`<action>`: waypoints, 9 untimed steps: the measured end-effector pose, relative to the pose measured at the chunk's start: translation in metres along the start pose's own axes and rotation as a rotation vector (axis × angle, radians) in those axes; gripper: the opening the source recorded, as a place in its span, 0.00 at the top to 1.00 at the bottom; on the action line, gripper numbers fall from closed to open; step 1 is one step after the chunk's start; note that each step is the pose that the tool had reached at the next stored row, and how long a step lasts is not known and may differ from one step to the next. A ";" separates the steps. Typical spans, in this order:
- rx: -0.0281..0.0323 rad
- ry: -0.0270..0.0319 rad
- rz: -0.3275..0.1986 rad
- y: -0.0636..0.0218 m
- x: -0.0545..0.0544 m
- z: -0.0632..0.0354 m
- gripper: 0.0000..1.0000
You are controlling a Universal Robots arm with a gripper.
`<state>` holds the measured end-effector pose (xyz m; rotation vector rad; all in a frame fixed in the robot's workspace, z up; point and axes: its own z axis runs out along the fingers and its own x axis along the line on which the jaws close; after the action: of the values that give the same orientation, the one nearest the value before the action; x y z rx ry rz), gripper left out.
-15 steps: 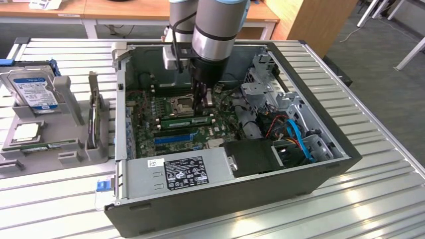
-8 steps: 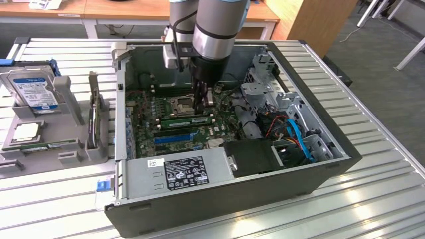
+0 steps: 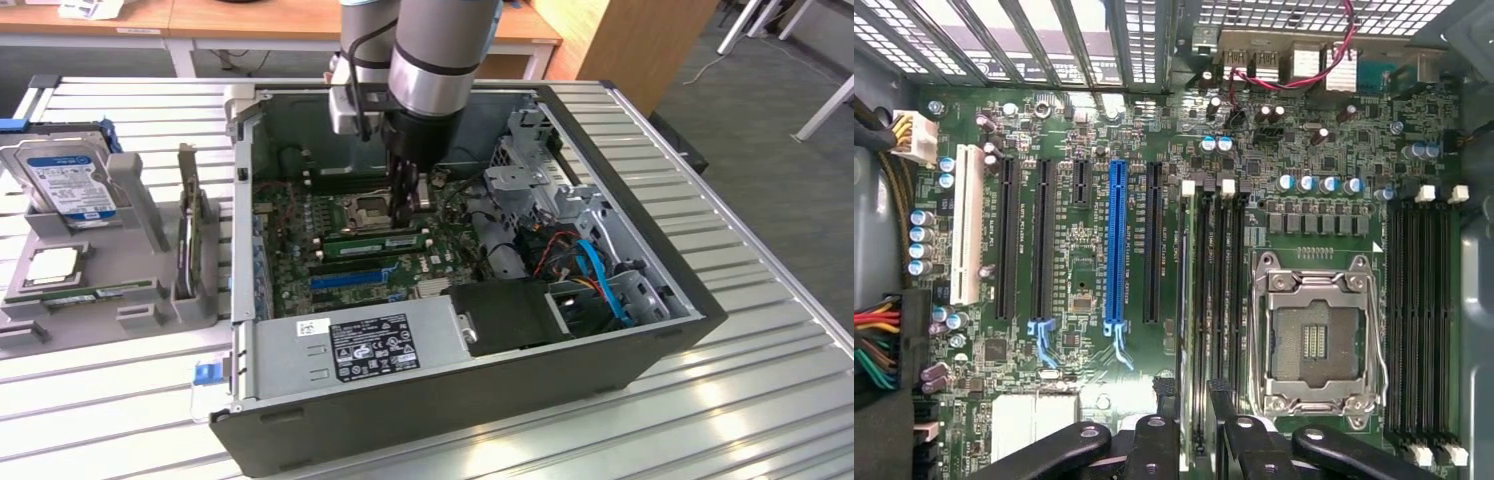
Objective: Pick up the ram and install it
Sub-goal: 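Insert the ram into the slot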
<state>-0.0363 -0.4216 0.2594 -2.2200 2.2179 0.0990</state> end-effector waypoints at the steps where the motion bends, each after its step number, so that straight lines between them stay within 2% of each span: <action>1: 0.0000 0.0000 0.000 -0.0001 0.000 -0.0004 0.75; 9: 0.0000 0.0002 0.000 -0.0012 0.000 -0.0035 0.75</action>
<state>-0.0350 -0.4217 0.2628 -2.2202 2.2180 0.0988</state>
